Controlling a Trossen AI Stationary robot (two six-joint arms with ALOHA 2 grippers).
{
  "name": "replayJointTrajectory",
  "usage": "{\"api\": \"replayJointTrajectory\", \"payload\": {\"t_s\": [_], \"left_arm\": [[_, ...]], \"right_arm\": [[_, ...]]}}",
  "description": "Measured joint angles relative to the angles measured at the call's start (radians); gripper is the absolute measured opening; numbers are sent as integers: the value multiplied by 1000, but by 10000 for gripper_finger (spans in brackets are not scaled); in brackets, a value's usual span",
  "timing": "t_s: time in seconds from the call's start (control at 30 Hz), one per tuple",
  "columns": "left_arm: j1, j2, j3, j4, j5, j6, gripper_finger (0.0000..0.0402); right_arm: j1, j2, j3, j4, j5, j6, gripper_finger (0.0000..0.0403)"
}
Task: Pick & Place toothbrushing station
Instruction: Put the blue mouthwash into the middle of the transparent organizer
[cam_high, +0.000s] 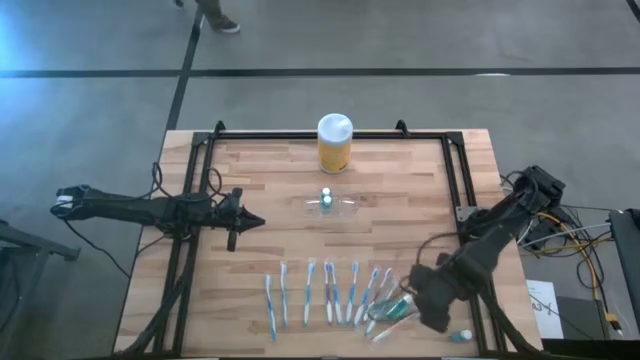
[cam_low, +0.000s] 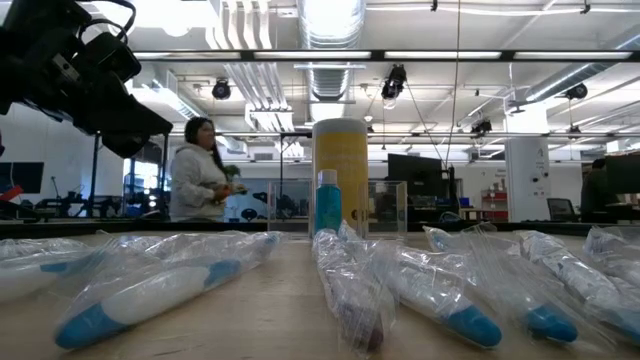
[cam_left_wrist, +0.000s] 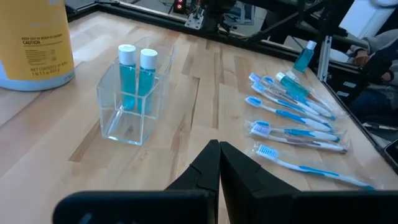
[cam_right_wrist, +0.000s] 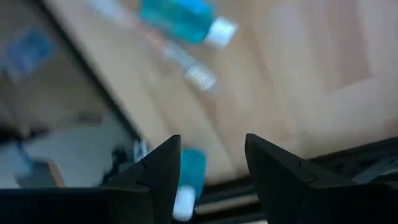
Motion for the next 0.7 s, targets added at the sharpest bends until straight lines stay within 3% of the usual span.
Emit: {"api": "replayJointTrajectory", "payload": {"t_s": [0.17, 0.47, 0.7], "left_arm": [[0, 0, 0, -22, 0, 7, 12], [0, 0, 0, -38, 0, 36, 12], [1, 0, 0, -38, 0, 43, 12]], "right_arm": [[116, 2, 38, 1, 7, 79, 173], [309, 42, 32, 35, 227, 200, 173], [353, 140, 33, 60, 203, 241, 173]]}}
